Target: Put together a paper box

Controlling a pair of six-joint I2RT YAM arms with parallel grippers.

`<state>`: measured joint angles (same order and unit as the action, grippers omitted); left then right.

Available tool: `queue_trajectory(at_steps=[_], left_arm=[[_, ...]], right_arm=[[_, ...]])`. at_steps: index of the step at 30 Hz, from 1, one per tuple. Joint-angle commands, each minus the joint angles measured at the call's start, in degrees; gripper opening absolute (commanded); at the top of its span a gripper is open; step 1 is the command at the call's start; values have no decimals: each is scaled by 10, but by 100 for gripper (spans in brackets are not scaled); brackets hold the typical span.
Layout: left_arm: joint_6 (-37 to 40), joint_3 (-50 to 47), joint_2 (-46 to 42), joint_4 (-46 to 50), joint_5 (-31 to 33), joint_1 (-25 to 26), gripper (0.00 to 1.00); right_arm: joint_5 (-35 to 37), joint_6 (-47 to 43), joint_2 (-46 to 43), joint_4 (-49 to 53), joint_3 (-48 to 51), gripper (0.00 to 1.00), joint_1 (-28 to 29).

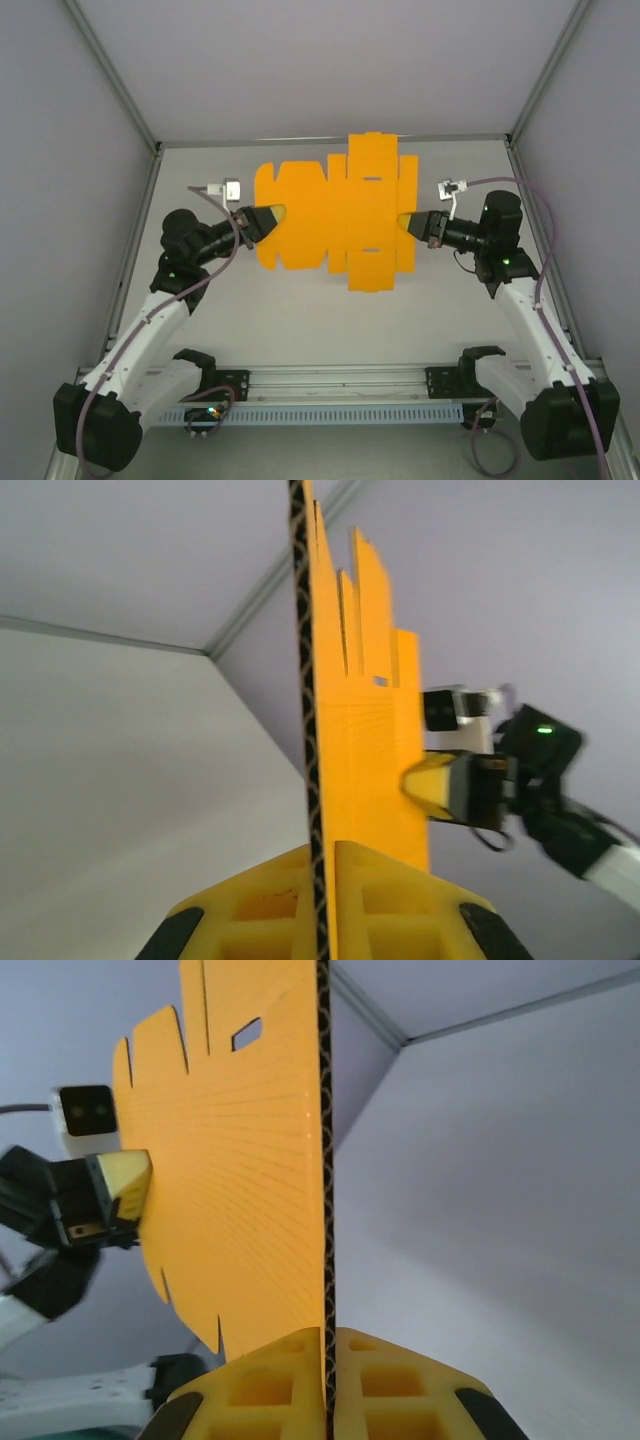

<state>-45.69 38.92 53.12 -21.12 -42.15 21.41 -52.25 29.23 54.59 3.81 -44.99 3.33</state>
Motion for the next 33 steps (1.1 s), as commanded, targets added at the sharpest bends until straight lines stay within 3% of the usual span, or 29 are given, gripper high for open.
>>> queue_trajectory(at_steps=[1, 7, 12, 15, 18, 20, 22, 24, 27, 29, 33], left_arm=[[87, 17, -5, 101, 77, 21, 0], [129, 24, 17, 143, 203, 86, 0], [126, 24, 63, 159, 291, 116, 0], [117, 22, 92, 181, 341, 133, 2], [97, 9, 110, 194, 365, 138, 7], [83, -7, 112, 206, 372, 139, 18], [72, -24, 110, 226, 385, 139, 42], [68, -36, 105, 259, 403, 139, 62], [63, -48, 97, 322, 433, 138, 64], [60, -52, 93, 352, 440, 138, 72], [57, -55, 80, 390, 431, 134, 91]], right_arm=[[199, -89, -6, 201, -59, 5, 55], [454, -113, 58, 318, -142, 1, 163], [576, -140, 114, 334, -189, 1, 250], [686, -168, 158, 353, -220, 0, 292], [815, -211, 203, 354, -238, 0, 328], [870, -265, 226, 331, -239, 0, 347], [878, -320, 237, 296, -229, 0, 357], [835, -367, 236, 268, -213, 0, 356], [729, -441, 224, 212, -186, 0, 355], [675, -496, 222, 191, -172, 0, 354], [670, -626, 242, 132, -150, 0, 355]])
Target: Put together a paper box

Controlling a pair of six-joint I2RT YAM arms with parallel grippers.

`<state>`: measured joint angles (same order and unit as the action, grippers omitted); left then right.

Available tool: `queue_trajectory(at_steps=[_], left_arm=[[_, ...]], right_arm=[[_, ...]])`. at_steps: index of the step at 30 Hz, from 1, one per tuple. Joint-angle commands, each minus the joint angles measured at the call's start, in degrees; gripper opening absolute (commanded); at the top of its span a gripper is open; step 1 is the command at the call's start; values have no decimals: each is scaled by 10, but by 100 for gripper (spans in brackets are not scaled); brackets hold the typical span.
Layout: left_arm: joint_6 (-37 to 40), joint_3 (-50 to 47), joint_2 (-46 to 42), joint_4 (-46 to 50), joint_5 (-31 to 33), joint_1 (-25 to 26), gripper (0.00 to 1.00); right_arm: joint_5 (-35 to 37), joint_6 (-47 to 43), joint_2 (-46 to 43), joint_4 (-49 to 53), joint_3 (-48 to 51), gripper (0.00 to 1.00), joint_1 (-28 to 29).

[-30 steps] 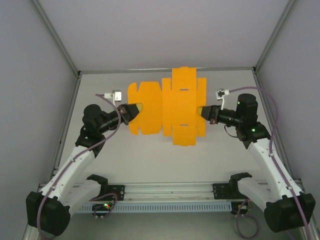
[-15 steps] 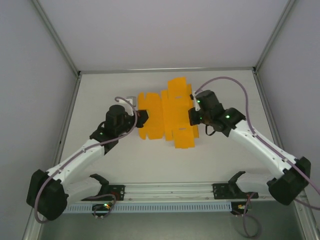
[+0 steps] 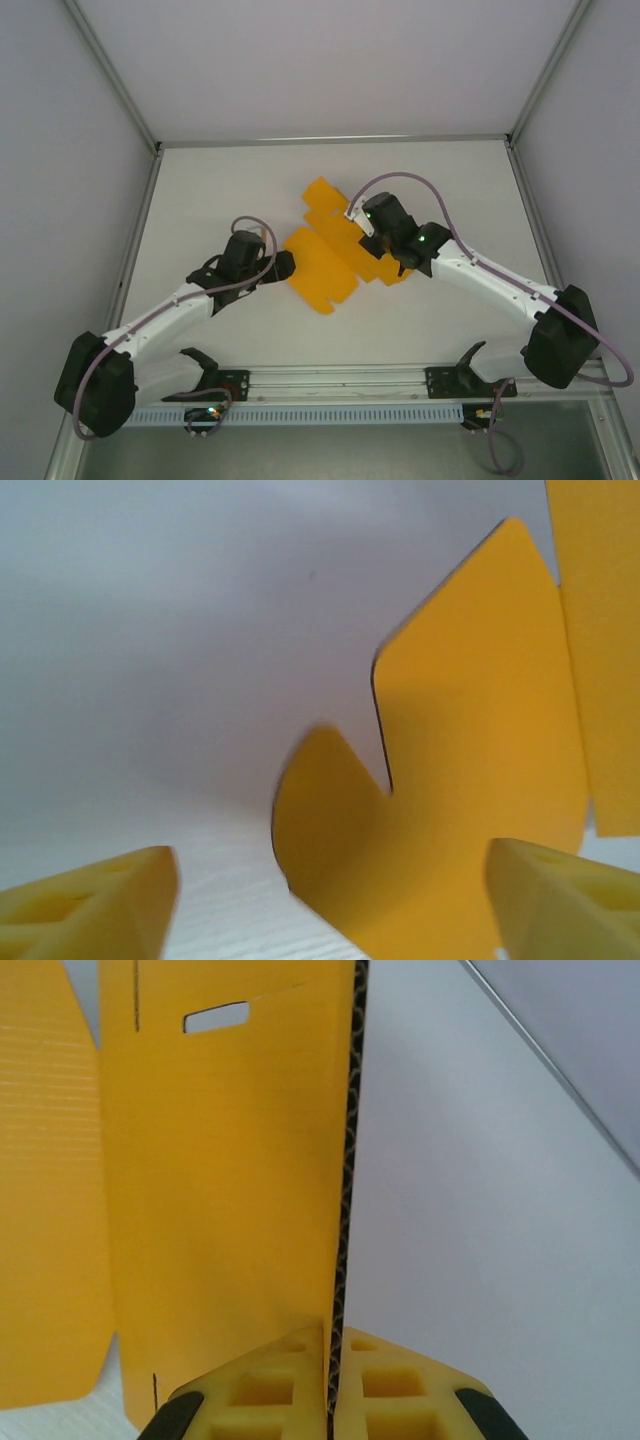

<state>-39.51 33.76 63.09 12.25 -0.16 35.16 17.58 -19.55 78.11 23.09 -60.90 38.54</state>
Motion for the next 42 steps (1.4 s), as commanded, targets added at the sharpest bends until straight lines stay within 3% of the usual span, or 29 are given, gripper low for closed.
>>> queue_trajectory(at_steps=[1, 6, 10, 12, 18, 25, 28, 42], left_arm=[[-3, -1, -24, 59, 5, -5, 98], [-7, 35, -52, 40, -48, -24, 100], [-15, 86, -53, 22, -119, -60, 100], [-23, 116, -43, 8, -156, -84, 100], [-66, 190, 38, -84, -267, -110, 92], [-117, 261, 187, -175, -401, -101, 71], [-123, 265, 215, -174, -411, -90, 65], [-113, 200, 214, -150, -383, -67, 61]], right_arm=[[-11, -161, 14, -81, 13, 0, 4], [69, -339, 66, -261, 61, 0, 5], [70, -464, 102, -436, 116, 0, 7], [55, -484, 113, -500, 136, 0, 8], [28, -479, 139, -508, 131, 0, 16], [29, -472, 160, -515, 124, 0, 17], [32, -463, 160, -517, 121, 0, 16], [41, -390, 151, -503, 103, 0, 10]])
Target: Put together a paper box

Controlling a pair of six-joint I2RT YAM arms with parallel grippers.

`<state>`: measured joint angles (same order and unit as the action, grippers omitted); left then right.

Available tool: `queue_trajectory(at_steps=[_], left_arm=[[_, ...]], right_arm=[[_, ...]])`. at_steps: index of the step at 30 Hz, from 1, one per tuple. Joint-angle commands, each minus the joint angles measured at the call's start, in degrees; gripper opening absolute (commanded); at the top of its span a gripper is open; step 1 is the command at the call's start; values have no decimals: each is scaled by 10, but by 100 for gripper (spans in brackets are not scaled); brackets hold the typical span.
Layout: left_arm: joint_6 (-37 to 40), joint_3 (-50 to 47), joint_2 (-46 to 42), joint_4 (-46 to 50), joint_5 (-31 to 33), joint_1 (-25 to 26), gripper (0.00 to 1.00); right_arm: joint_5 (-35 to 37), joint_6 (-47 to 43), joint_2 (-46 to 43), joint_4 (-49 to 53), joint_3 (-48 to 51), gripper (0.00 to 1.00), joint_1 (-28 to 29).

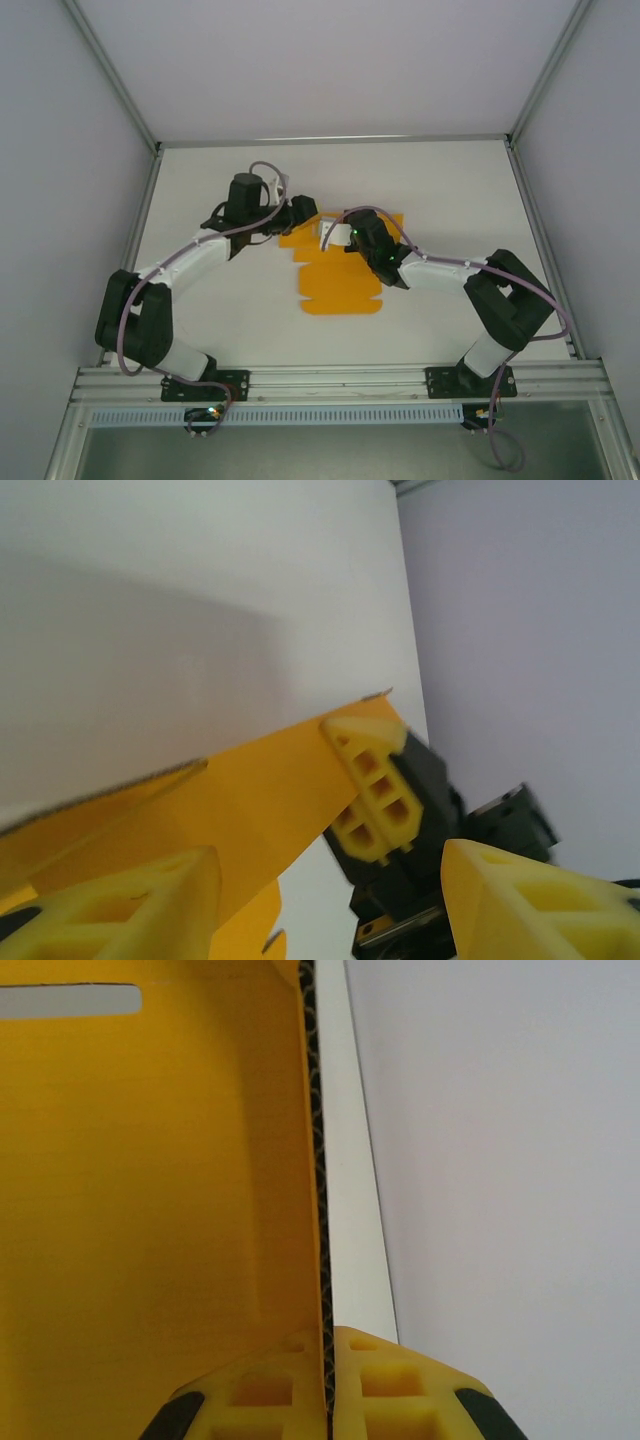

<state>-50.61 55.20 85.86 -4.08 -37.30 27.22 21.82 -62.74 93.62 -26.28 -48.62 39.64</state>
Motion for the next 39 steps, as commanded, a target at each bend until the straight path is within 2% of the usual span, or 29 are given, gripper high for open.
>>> queue_trajectory(at_steps=[1, 4, 6, 10, 15, 19, 23, 26, 28, 30, 32, 34, 37, 39], left_arm=[[-1, -17, -15, 11, -12, 14, 61], [-3, -18, -13, 6, -13, 19, 60], [-14, -24, -11, -30, -13, 21, 60], [-82, -38, 10, -153, -26, 28, 58], [-167, -61, 40, -319, -14, 34, 57], [-197, -54, 69, -388, -12, 44, 55], [-224, -66, 79, -453, -12, 45, 54], [-222, -87, 63, -459, 4, 37, 53], [-207, -101, 41, -431, 2, 29, 54], [-173, -108, 7, -370, -4, 18, 60], [-120, -109, -36, -267, -3, 9, 64], [-41, -101, -91, -126, 11, 4, 72], [83, -83, -175, 83, 80, 3, 88], [129, -84, -232, 185, 144, -2, 96]], right_arm=[[-7, 50, -7, -9, -20, 0, -1], [-17, 67, -12, 9, -24, 0, 0], [-28, 70, -13, 4, -18, 0, 2], [-27, 99, -13, -18, -12, 0, 7], [-63, 159, -25, -63, 5, 0, 10], [-93, 180, -28, -76, 11, 0, 11], [-81, 181, -22, -87, 16, 0, 13], [-73, 178, -28, -90, 25, 0, 12], [-70, 177, -34, -84, 31, 0, 11], [-65, 174, -42, -79, 37, 0, 8], [-55, 170, -46, -77, 42, 0, 1], [-50, 166, -54, -74, 48, 0, -5], [-49, 166, -68, -55, 50, 0, -18], [-55, 169, -77, -43, 50, 0, -27]])
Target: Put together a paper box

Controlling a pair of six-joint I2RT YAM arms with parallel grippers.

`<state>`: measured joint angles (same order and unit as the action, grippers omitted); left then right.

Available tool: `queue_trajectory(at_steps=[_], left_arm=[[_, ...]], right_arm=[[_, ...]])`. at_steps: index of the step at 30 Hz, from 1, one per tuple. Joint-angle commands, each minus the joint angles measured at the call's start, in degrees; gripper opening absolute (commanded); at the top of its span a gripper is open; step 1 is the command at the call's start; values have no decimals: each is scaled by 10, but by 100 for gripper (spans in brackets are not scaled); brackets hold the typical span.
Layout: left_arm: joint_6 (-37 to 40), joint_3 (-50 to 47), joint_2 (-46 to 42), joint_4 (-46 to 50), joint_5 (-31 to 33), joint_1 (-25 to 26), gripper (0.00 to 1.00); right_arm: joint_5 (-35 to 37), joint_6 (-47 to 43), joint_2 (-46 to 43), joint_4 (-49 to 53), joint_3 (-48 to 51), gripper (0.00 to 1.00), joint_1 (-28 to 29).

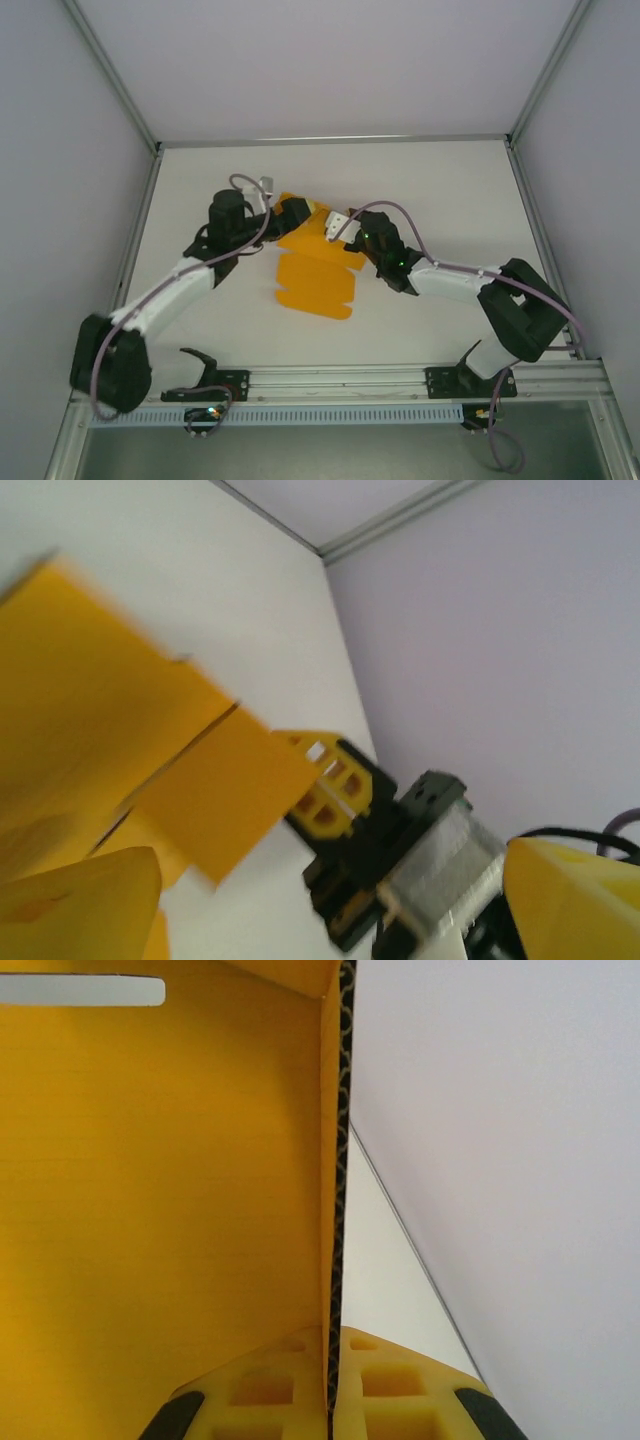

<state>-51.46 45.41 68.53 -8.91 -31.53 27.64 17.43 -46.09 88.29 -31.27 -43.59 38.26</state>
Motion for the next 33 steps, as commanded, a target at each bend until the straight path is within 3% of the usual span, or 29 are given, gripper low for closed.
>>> queue_trajectory(at_steps=[1, 4, 9, 15, 20, 22, 28, 33], left_arm=[[151, 7, -85, 265, 113, -10, 100], [176, -33, -143, 314, 142, -32, 100], [252, -67, -120, 252, 72, -56, 96], [313, -59, -40, 130, 19, -60, 74], [339, -57, 0, 90, -26, -61, 66], [343, -61, 10, 77, -38, -58, 56], [347, -60, 14, 70, 13, -49, 31], [357, -66, 0, 50, 73, -13, 27]], right_arm=[[-16, 4, -29, 11, 0, 0, -17], [-37, 10, -42, 37, -4, 0, -26], [-108, 29, -55, 107, -25, 0, -33], [-191, 54, -55, 219, -70, 0, -51], [-219, 67, -46, 235, -88, 0, -68], [-232, 79, -42, 242, -97, 0, -75], [-252, 91, -30, 252, -109, 0, -79], [-262, 97, -25, 269, -116, 0, -79]])
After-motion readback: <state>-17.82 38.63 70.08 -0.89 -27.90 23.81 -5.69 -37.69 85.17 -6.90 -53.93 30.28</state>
